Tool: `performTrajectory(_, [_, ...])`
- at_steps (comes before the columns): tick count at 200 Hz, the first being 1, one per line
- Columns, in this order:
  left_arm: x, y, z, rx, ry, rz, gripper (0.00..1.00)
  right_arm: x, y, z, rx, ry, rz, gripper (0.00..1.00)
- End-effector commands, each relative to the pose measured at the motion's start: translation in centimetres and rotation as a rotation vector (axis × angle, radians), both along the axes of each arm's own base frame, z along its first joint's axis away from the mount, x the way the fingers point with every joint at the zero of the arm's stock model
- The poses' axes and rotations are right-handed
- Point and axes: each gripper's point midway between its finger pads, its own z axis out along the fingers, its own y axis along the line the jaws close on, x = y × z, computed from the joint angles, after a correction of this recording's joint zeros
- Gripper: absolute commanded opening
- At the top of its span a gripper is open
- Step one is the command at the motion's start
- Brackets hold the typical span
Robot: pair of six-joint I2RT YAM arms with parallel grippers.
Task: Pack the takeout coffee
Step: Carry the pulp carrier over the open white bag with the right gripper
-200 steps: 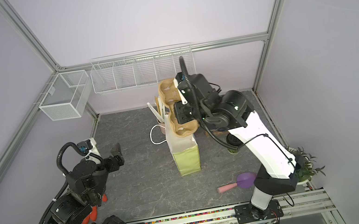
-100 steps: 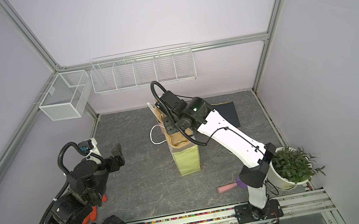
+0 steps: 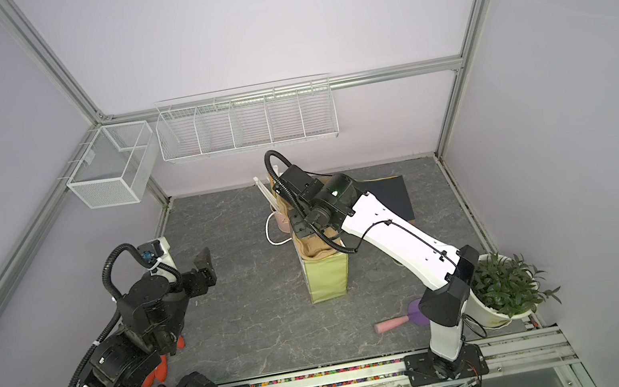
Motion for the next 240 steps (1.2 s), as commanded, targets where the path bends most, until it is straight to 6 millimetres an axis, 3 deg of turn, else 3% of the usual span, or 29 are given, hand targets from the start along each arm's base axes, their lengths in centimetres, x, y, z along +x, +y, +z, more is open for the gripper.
performTrajectory(1, [0.0, -0.1, -0.7, 0.029, 0.020, -0.011, 0.88, -0.3, -0.9, 0.3, 0.008, 0.012, -0.022, 0.30])
performTrajectory(66, [0.0, -0.2, -0.8, 0.032, 0.024, -0.015, 0.88, 0.3, -1.1, -1.9, -0.034, 0.063, -0.035, 0.29])
performTrajectory(127, [0.1, -0.2, -0.9, 0.034, 0.026, -0.016, 0.88, 0.2, -0.7, -2.6, -0.038, 0.089, -0.046, 0.29])
performTrajectory(191, [0.0, -0.2, -0.8, 0.031, 0.026, -0.021, 0.88, 0.4, -2.6, -3.2, -0.096, 0.104, -0.121, 0.26])
performTrajectory(240, [-0.2, -0.2, -0.8, 0.028, 0.026, -0.024, 0.88, 0.6, -2.4, -4.9, -0.104, 0.166, -0.124, 0.26])
